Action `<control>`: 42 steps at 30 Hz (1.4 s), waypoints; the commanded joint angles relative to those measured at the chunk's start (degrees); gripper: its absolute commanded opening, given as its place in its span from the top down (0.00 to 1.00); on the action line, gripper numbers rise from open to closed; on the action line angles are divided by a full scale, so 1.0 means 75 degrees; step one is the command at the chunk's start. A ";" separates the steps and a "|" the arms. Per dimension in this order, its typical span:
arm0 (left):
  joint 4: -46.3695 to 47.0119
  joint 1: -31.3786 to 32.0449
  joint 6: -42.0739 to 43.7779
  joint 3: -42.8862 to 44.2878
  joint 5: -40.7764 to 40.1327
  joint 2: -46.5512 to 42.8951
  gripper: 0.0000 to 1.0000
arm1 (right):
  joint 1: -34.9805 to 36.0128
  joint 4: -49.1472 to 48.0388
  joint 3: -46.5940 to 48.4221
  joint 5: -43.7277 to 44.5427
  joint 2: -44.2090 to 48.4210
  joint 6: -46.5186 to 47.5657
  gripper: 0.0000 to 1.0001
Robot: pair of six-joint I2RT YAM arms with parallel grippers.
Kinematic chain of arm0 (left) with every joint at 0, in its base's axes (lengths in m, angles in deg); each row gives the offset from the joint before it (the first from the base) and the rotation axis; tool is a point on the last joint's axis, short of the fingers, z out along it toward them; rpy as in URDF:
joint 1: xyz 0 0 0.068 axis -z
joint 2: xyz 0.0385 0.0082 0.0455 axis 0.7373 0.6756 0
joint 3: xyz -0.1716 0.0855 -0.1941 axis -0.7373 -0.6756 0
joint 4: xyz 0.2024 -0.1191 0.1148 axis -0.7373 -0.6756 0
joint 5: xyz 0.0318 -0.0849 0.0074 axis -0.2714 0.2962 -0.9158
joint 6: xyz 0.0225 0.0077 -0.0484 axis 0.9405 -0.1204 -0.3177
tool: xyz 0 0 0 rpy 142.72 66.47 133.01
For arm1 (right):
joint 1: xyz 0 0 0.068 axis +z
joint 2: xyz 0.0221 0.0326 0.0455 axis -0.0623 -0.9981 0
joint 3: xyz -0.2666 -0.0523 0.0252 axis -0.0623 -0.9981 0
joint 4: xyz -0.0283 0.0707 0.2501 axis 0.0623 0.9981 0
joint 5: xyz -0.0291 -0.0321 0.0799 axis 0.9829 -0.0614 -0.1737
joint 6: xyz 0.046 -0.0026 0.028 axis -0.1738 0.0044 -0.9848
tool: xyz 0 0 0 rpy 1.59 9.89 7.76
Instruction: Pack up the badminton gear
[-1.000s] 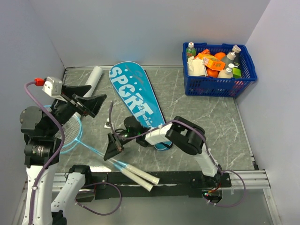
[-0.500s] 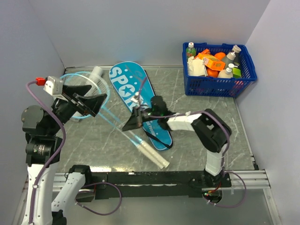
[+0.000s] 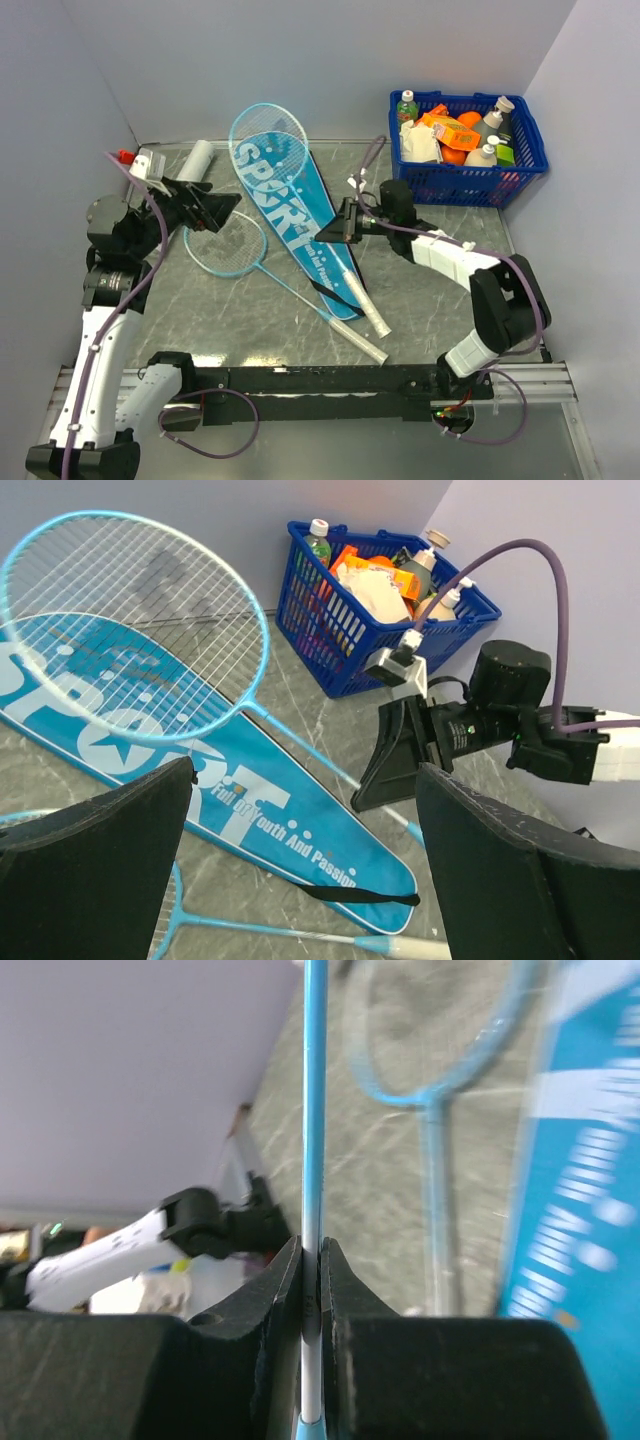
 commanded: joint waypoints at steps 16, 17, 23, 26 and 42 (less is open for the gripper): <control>0.1001 0.0162 -0.0294 -0.0672 0.0341 0.0037 0.03 | -0.2265 0.2535 -0.1030 0.2235 0.0703 0.1836 1.00; 0.1001 0.0174 -0.0295 -0.0777 0.0353 0.0014 0.03 | -0.2336 0.2594 -0.1007 0.2376 0.0633 0.1882 1.00; 0.1293 0.0232 -0.0388 -0.1316 0.0365 -0.0197 0.03 | -0.2454 0.3261 -0.0714 0.3137 0.0305 0.2128 0.91; 0.1329 0.0233 -0.0435 -0.1539 0.0341 -0.0291 0.04 | -0.2465 0.3460 -0.0679 0.3490 0.0246 0.2210 0.68; 0.0521 0.0291 0.0033 -0.1493 -0.0314 -0.0420 0.04 | -0.0207 0.4771 0.0221 0.5845 0.2319 0.3499 0.41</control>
